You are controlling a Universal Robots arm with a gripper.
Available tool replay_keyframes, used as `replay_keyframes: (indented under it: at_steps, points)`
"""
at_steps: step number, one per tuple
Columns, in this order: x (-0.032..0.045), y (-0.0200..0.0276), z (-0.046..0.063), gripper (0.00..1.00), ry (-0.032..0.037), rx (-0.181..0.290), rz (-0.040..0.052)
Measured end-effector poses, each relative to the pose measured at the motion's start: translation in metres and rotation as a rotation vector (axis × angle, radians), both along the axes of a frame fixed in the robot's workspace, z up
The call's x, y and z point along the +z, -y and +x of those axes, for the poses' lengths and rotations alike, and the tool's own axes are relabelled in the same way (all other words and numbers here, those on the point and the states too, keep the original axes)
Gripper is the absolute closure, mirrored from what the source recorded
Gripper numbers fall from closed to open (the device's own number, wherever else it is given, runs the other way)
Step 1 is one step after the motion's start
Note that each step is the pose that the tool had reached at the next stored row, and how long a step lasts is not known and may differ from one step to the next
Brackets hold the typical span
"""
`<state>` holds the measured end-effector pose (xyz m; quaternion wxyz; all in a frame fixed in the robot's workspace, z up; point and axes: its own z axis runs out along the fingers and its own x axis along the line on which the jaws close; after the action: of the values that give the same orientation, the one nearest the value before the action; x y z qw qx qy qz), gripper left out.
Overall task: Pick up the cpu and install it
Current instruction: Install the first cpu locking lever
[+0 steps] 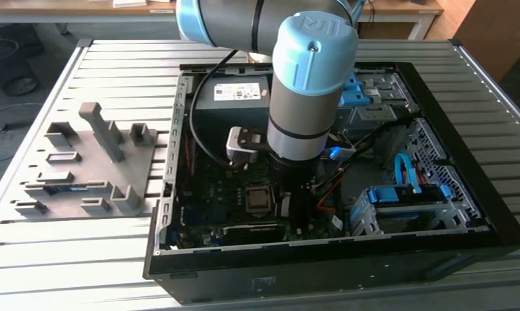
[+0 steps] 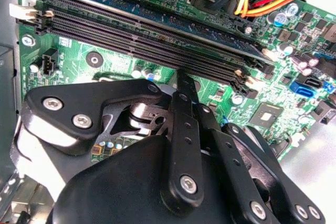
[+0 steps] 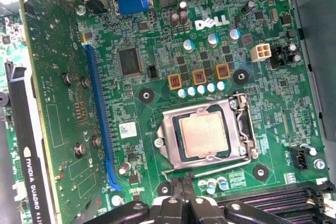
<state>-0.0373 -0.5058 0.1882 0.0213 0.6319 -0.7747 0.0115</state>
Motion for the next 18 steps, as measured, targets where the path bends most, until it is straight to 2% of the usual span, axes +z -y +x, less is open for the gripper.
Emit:
replay_keyframes:
  at_steps: [13,18]
  points:
    - [0.0060,-0.0004,-0.003,0.90,0.0072,0.000,0.0004]
    - [0.0061,-0.0015,-0.011,0.90,0.0085,0.000,0.0002]
